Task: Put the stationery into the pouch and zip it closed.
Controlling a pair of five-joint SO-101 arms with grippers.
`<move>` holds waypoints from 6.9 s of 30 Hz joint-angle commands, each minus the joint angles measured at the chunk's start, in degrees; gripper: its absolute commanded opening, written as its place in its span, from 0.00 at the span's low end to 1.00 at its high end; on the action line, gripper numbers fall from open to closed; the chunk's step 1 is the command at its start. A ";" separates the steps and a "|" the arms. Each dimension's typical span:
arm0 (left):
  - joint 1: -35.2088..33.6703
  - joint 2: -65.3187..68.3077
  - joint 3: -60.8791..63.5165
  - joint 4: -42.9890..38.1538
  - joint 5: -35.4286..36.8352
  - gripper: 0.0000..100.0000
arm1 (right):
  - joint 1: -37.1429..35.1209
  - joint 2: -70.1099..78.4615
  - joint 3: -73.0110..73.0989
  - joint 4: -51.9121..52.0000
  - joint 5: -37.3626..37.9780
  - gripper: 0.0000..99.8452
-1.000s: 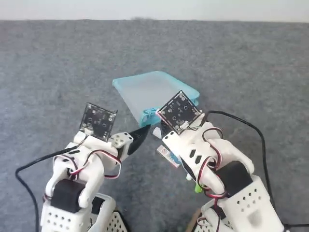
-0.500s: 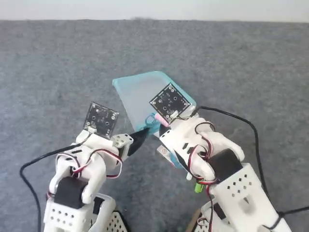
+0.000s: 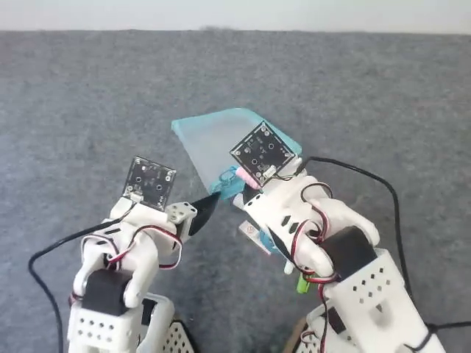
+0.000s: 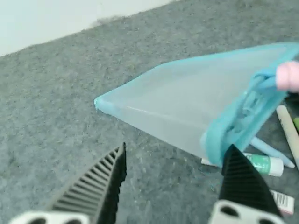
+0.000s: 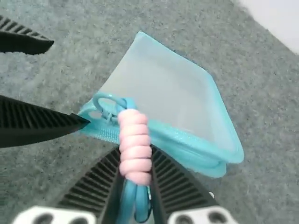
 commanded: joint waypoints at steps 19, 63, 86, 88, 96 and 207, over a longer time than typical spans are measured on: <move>-1.67 -0.53 8.57 -15.56 5.10 0.17 | -0.48 -2.42 -1.93 3.12 1.49 0.01; -9.76 -0.53 9.89 -18.29 5.36 0.12 | 18.24 -2.51 8.26 4.09 13.36 0.01; -12.04 -0.53 9.89 -18.81 5.45 0.12 | -6.29 -14.73 5.36 14.99 12.92 0.41; -12.04 -0.53 9.89 -18.73 5.45 0.12 | -4.70 -16.66 5.27 13.76 12.92 0.40; -12.04 -0.53 9.71 -18.64 7.82 0.12 | 3.47 -16.57 7.47 10.15 13.27 0.36; -77.27 0.09 30.55 -37.63 -35.87 0.25 | -6.73 60.97 -42.55 9.71 2.02 0.01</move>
